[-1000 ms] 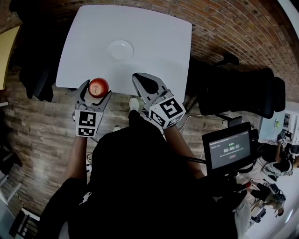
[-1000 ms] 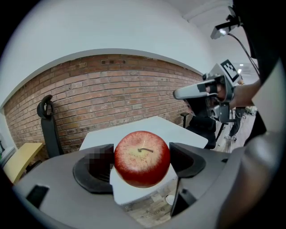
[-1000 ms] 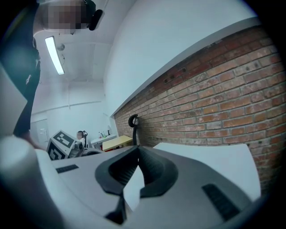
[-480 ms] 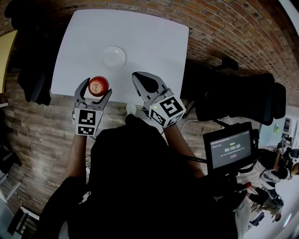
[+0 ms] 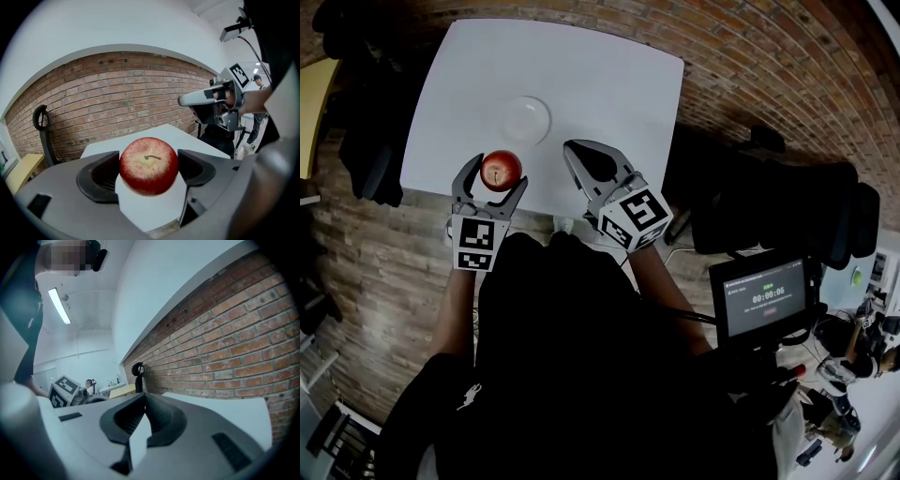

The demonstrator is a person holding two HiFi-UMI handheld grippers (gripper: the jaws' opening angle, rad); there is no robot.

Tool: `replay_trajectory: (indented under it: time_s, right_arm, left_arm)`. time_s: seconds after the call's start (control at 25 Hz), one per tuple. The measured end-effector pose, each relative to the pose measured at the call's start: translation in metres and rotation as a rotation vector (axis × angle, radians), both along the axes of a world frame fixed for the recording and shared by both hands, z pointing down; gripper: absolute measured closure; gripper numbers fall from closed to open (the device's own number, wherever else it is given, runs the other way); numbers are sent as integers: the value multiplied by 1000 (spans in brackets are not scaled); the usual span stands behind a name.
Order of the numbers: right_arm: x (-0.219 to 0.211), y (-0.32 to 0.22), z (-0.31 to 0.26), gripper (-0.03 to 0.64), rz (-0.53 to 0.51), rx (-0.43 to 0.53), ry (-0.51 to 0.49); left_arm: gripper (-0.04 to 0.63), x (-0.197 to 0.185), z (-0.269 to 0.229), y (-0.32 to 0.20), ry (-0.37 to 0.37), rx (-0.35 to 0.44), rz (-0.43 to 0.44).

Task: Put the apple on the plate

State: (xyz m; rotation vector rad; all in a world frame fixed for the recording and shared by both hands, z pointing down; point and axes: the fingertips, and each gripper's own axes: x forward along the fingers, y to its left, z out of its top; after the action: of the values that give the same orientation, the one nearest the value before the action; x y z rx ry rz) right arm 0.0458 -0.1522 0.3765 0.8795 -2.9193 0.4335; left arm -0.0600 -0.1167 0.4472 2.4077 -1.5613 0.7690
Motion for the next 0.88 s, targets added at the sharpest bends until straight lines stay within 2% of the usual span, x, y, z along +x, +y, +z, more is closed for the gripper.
replay_trajectory:
  time_s: [0.56,0.88]
  right_arm:
    - [-15,-10,3,612,-14,-18,19]
    - [-31,-16,-5,612,35,-5,31]
  left_arm:
    - [202,-21,0,-4,8,-9,-34]
    - [202,-37,-4,-18,13,6,24]
